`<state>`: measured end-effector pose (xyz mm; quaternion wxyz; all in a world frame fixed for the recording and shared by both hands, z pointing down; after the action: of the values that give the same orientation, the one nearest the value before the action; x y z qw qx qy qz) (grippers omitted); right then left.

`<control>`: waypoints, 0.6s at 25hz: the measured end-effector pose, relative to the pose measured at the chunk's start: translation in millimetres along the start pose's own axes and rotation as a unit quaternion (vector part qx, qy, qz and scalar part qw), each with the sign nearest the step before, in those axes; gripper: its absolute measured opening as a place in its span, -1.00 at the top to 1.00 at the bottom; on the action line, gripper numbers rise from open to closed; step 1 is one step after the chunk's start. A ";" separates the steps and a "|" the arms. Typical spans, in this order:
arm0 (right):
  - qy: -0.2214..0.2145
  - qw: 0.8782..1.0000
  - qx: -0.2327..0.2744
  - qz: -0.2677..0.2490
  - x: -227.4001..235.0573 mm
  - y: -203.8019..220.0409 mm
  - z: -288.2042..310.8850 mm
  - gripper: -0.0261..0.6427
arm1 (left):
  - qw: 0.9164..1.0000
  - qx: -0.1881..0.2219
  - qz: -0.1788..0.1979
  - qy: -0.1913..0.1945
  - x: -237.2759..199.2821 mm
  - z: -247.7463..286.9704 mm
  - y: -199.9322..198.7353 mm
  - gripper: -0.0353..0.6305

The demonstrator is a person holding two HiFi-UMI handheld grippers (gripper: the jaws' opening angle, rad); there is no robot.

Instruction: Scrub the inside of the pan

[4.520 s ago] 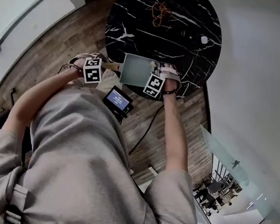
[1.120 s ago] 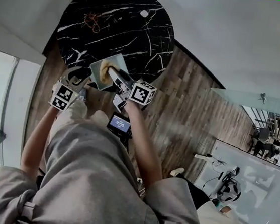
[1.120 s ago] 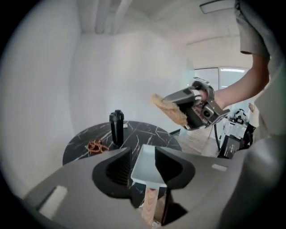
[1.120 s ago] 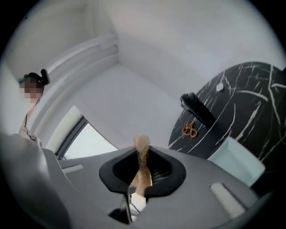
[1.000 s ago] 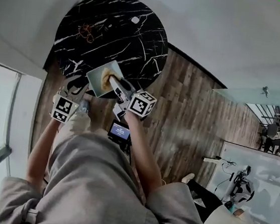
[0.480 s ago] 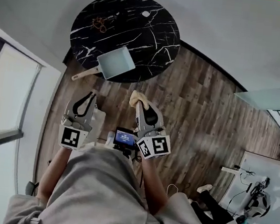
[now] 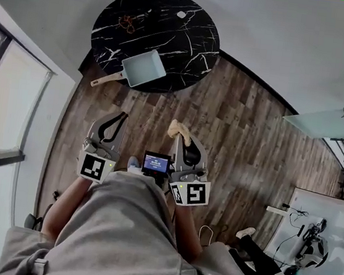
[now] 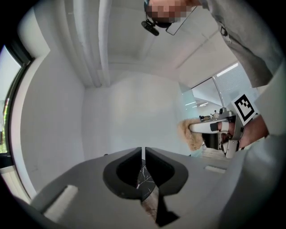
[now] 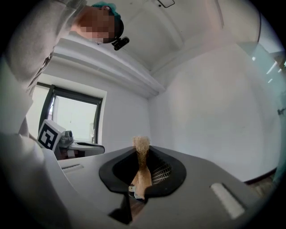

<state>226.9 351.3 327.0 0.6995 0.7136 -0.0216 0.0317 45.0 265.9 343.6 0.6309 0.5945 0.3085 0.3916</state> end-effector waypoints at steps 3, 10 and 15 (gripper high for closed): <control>-0.003 1.000 -0.002 0.011 -1.0 -9.9 2.3 0.78 | 1.000 -0.003 -0.009 -0.003 4.3 -1.2 -13.2 0.83; 0.008 1.000 -0.002 0.004 5.2 -2.6 0.0 0.78 | 1.000 -0.002 -0.004 -0.005 22.8 -5.0 -3.5 0.84; 0.009 1.000 0.009 0.004 11.0 -11.8 -0.3 0.78 | 1.000 0.000 0.001 -0.011 19.0 -6.2 -10.3 0.85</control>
<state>238.7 352.0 316.1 0.6928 0.7197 -0.0177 0.0411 50.6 285.6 334.2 0.6335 0.5993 0.3009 0.3858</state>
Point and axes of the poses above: the fingertips, and each gripper's own axes: z forward along the fingers, x to its right, y out of its underside, the point moved 4 cm from there along -z, backward along the fingers, and after that the axes turned 10 degrees about y, right-handed, at the moved point
